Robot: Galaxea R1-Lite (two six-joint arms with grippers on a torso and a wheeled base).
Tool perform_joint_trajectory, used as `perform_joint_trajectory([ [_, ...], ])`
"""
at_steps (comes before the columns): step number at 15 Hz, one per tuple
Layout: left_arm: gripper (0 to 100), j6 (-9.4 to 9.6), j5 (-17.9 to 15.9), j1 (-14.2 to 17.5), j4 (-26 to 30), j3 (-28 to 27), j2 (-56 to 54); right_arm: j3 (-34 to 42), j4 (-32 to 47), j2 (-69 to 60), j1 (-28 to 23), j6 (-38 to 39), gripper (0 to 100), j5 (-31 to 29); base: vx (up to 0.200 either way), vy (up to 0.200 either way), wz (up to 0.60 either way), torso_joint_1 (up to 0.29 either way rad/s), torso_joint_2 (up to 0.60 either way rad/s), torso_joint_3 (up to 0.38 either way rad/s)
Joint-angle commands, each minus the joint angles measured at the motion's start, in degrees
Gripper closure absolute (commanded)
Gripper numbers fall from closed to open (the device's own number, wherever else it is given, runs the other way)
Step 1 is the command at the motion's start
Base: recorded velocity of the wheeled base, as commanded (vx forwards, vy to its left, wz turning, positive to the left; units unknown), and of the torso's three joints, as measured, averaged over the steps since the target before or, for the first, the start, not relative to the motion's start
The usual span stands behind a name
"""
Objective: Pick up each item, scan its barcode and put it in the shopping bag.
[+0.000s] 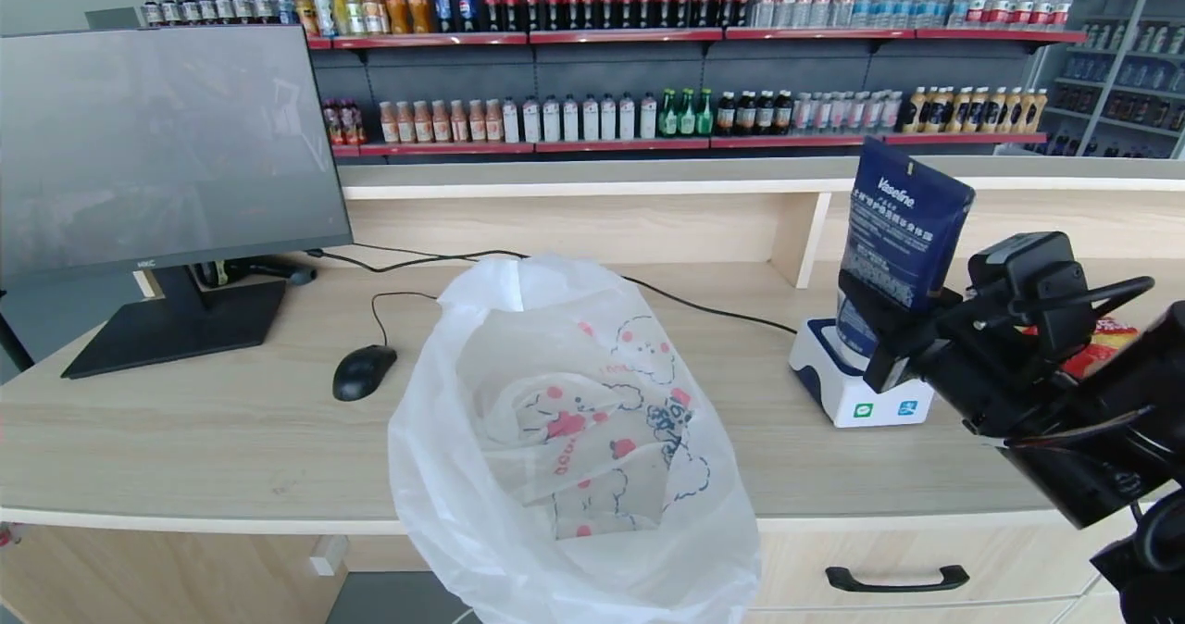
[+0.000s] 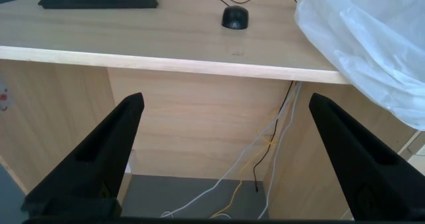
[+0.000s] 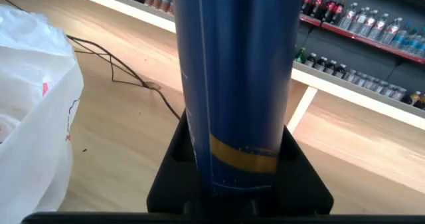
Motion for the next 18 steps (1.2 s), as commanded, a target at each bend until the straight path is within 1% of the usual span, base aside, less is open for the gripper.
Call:
perform_joint_trajectory([
  [1, 0, -0.02, 0.05, -0.02, 0.01, 0.01, -0.02, -5.56, 0.16, 0.66, -1.34, -0.16, 100, 0.2, 0.0, 0.0, 0.0, 0.0, 0.0, 0.0],
  [2, 0, -0.02, 0.05, -0.02, 0.01, 0.01, -0.02, -5.56, 0.16, 1.1, -2.31, -0.16, 100, 0.82, 0.0, 0.0, 0.0, 0.0, 0.0, 0.0],
  [3, 0, -0.02, -0.04, 0.06, 0.01, 0.01, -0.02, -4.95, 0.16, 1.28, -3.98, -1.57, 100, 3.63, 0.0, 0.0, 0.0, 0.0, 0.0, 0.0],
  [4, 0, -0.02, 0.05, -0.02, 0.01, 0.01, -0.02, -5.3, 0.16, 1.72, -6.79, -4.38, 100, 7.23, 0.0, 0.0, 0.0, 0.0, 0.0, 0.0],
  [5, 0, -0.02, 0.05, 0.06, 0.01, 0.01, -0.02, -6.0, 0.16, 2.51, -9.52, -9.04, 100, 11.8, 0.0, 0.0, 0.0, 0.0, 0.0, 0.0],
  [6, 0, -0.02, 0.05, 0.06, 0.01, 0.01, -0.02, -5.74, 0.16, 3.65, -10.48, -12.38, 100, 14.27, 0.0, 0.0, 0.0, 0.0, 0.0, 0.0],
  [9, 0, -0.19, 0.05, -0.02, 0.01, 0.01, -0.02, -6.71, 0.16, 4.18, -10.4, -19.32, 100, 15.58, 0.0, 0.0, 0.0, 0.0, 0.0, 0.0],
  [13, 0, -0.19, 0.05, 0.06, 0.01, 0.01, -0.02, -4.6, 0.16, 6.2, -12.51, -33.12, 100, 23.41, 0.0, 0.0, 0.0, 0.0, 0.0, 0.0],
  [14, 0, -0.28, 0.05, 0.06, 0.01, 0.01, -0.02, -3.54, 0.16, 6.38, -13.21, -35.85, 100, 25.43, 0.0, 0.0, 0.0, 0.0, 0.0, 0.0],
  [16, 0, -0.28, 0.05, 0.06, 0.01, 0.01, -0.02, -1.87, 0.16, 6.64, -16.81, -41.3, 100, 29.73, 0.0, 0.0, 0.0, 0.0, 0.0, 0.0],
  [18, 0, -0.28, 0.05, -0.02, 0.01, 0.01, -0.02, -1.87, 0.16, 9.37, -17.69, -45.6, 100, 33.6, 0.0, 0.0, 0.0, 0.0, 0.0, 0.0],
])
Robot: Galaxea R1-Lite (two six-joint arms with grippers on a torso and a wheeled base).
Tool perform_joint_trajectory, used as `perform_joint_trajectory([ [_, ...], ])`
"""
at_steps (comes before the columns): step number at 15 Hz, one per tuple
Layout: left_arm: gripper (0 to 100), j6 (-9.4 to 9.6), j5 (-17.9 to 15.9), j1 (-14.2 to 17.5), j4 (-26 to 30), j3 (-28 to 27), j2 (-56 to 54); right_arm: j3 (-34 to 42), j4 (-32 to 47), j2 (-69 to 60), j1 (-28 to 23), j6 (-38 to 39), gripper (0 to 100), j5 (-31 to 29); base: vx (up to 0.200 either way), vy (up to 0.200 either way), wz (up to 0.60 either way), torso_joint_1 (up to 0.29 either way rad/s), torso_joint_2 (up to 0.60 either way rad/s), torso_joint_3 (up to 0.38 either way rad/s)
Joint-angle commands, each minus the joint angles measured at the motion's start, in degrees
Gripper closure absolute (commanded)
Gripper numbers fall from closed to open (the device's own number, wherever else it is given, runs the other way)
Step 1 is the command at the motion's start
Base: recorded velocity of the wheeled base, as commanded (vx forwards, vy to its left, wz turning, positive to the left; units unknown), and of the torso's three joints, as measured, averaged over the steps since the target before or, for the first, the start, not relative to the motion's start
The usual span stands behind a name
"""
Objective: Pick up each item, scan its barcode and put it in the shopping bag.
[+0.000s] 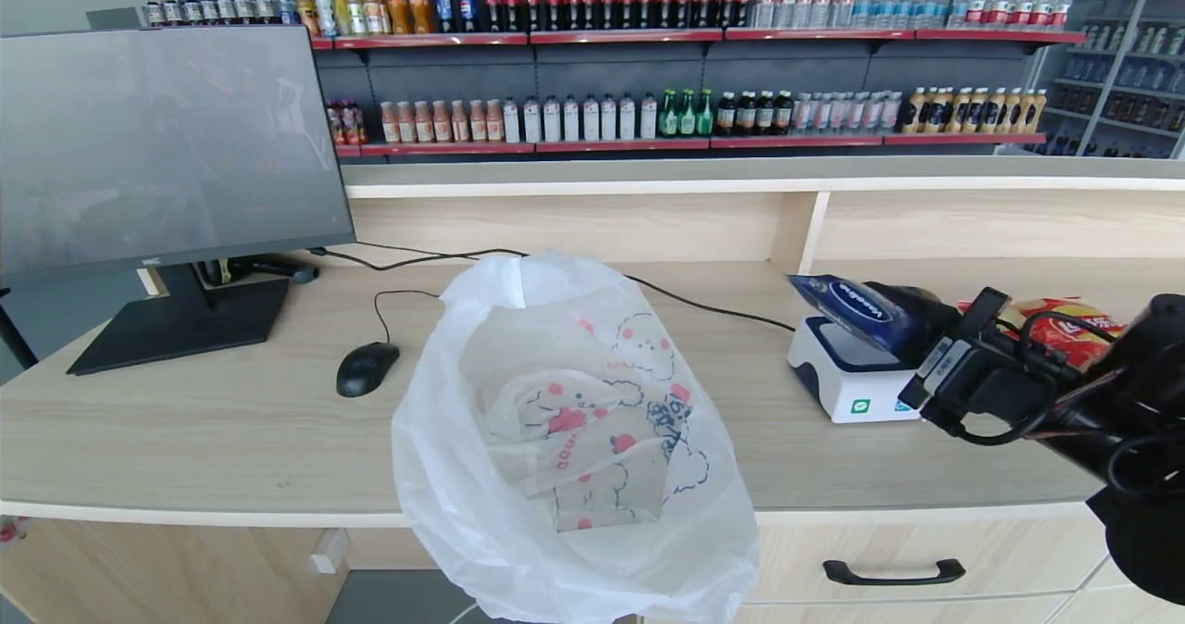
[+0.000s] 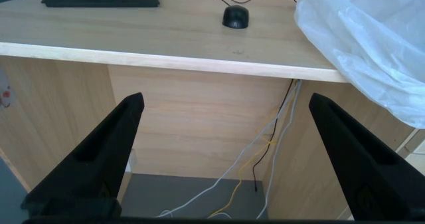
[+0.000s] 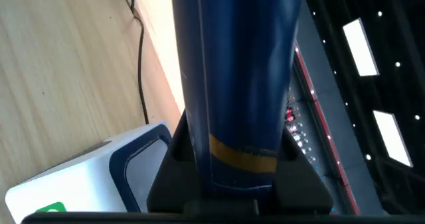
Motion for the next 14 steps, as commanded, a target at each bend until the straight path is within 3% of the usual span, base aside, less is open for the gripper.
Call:
perform_joint_trajectory([
  [1, 0, -0.01, 0.0, 0.01, -0.01, 0.01, -0.02, 0.2, -0.08, 2.99, -0.83, -3.49, 100, 2.22, 0.0, 0.0, 0.0, 0.0, 0.0, 0.0],
  [7, 0, 0.08, 0.0, -0.07, -0.01, 0.01, -0.02, -0.42, -0.08, 5.36, -1.19, -10.17, 100, 4.07, 0.0, 0.0, 0.0, 0.0, 0.0, 0.0],
  [14, 0, -0.01, 0.0, -0.07, -0.01, 0.01, -0.02, -0.77, -0.08, 5.01, -1.1, -11.66, 100, 4.25, 0.0, 0.0, 0.0, 0.0, 0.0, 0.0],
])
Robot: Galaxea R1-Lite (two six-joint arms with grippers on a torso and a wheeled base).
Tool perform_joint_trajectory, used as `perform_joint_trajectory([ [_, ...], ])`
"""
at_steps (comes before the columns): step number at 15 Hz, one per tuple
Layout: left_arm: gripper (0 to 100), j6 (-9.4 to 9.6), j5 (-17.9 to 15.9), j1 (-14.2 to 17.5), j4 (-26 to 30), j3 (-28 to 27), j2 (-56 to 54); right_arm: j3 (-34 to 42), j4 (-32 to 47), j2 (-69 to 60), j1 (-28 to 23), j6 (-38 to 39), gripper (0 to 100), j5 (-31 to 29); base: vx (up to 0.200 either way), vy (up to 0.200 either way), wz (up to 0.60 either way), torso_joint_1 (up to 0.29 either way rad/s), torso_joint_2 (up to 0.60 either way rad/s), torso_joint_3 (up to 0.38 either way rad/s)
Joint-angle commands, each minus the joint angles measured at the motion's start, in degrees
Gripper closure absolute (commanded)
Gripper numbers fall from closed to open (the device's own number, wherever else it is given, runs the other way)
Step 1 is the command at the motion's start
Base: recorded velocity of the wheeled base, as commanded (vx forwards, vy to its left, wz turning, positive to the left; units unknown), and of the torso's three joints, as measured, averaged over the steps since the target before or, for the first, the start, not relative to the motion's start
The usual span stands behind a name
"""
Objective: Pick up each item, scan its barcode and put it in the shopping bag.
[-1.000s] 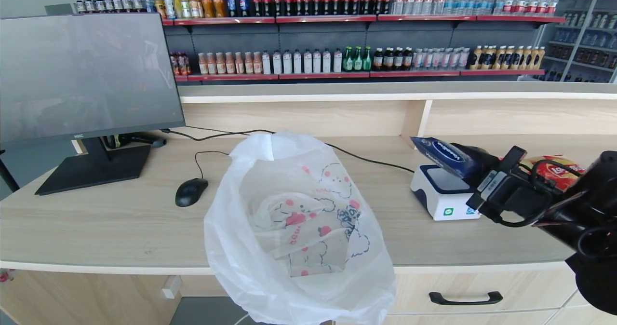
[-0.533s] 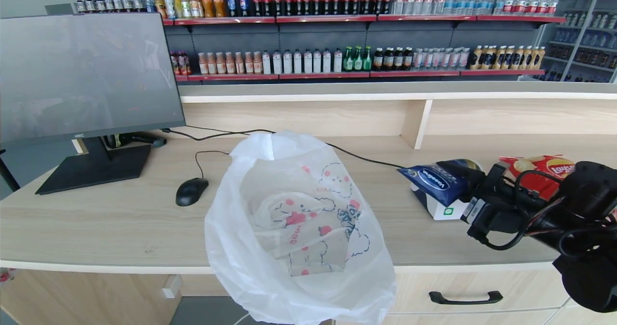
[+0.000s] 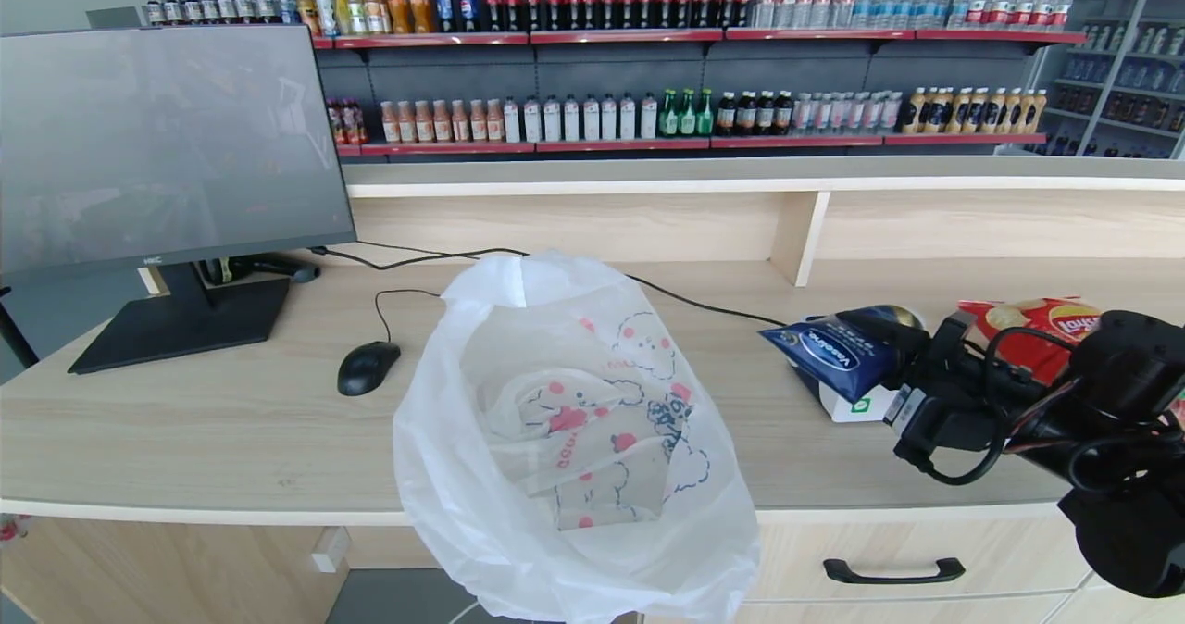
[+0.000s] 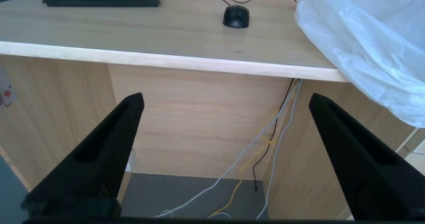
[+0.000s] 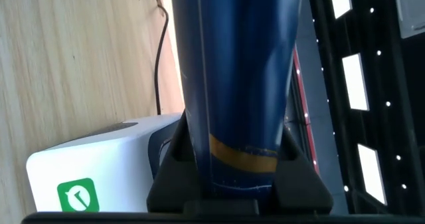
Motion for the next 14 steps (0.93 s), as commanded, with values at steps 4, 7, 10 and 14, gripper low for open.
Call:
perform_joint_trajectory([
  [4, 0, -0.01, 0.0, 0.04, -0.01, 0.01, -0.02, 0.21, -0.06, -0.23, 0.06, -0.06, 100, 0.0, 0.0, 0.0, 0.0, 0.0, 0.0, 0.0],
  [7, 0, -0.01, 0.0, 0.04, -0.01, 0.01, -0.02, 0.21, -0.06, -0.23, 0.15, -0.23, 100, 0.0, 0.0, 0.0, 0.0, 0.0, 0.0, 0.0],
  [10, 0, 0.08, 0.0, -0.05, -0.01, 0.01, -0.02, 0.39, -0.06, -0.23, 0.24, -0.23, 100, 0.0, 0.0, 0.0, 0.0, 0.0, 0.0, 0.0],
  [14, 0, -0.01, 0.0, 0.04, -0.01, 0.01, -0.02, 0.39, -0.06, -0.32, 0.24, 0.03, 100, 0.0, 0.0, 0.0, 0.0, 0.0, 0.0, 0.0],
])
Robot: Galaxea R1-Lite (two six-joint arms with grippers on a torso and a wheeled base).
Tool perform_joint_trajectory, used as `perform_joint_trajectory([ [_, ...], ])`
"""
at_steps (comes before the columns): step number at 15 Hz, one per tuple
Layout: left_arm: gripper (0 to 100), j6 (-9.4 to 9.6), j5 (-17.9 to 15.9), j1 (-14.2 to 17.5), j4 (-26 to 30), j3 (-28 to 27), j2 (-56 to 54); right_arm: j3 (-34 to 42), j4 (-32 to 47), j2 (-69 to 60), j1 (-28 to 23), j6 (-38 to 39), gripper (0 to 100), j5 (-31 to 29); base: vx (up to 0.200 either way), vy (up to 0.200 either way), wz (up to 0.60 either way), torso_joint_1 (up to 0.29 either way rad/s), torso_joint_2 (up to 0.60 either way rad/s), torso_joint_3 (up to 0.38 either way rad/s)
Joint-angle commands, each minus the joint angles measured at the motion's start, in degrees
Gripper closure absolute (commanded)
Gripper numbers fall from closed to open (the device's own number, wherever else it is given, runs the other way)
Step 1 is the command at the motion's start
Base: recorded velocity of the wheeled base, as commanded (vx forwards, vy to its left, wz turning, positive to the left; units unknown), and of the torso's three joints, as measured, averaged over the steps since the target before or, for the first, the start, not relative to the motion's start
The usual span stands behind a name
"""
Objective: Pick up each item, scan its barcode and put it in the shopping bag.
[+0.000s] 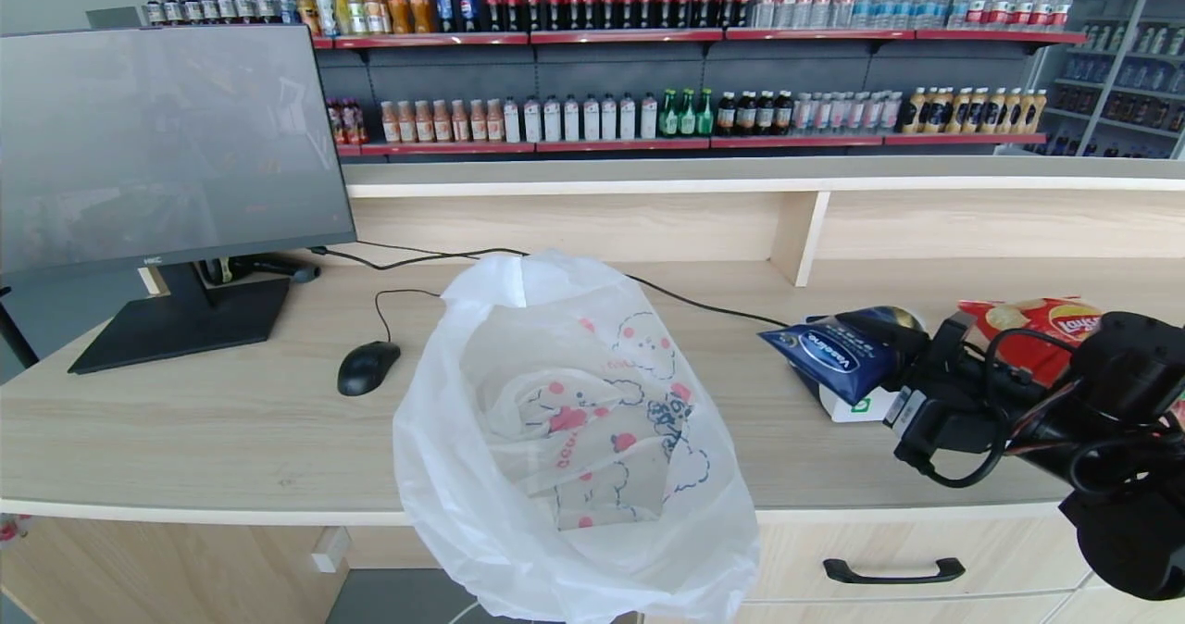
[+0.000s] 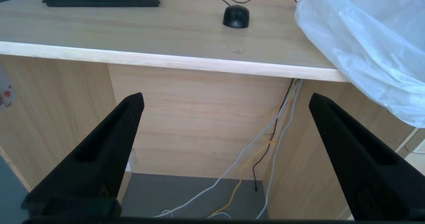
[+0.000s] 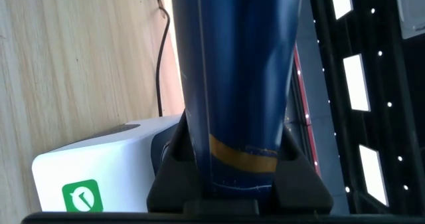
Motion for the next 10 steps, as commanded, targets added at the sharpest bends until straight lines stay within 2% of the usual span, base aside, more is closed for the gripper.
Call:
perform_joint_trajectory([
  [1, 0, -0.04, 0.0, 0.04, -0.01, 0.01, -0.02, 0.2, -0.06, -0.1, 0.02, 0.14, 100, 0.03, 0.0, 0.0, 0.0, 0.0, 0.0, 0.0],
  [6, 0, 0.14, 0.0, -0.05, -0.01, 0.01, -0.02, -0.06, -0.06, -1.42, 0.02, 1.72, 100, 0.12, 0.0, 0.0, 0.0, 0.0, 0.0, 0.0],
  [10, 0, 0.14, 0.0, 0.04, -0.01, 0.01, -0.02, 0.02, -0.06, -7.66, 2.39, 12.0, 100, -0.59, 0.0, 0.0, 0.0, 0.0, 0.0, 0.0],
])
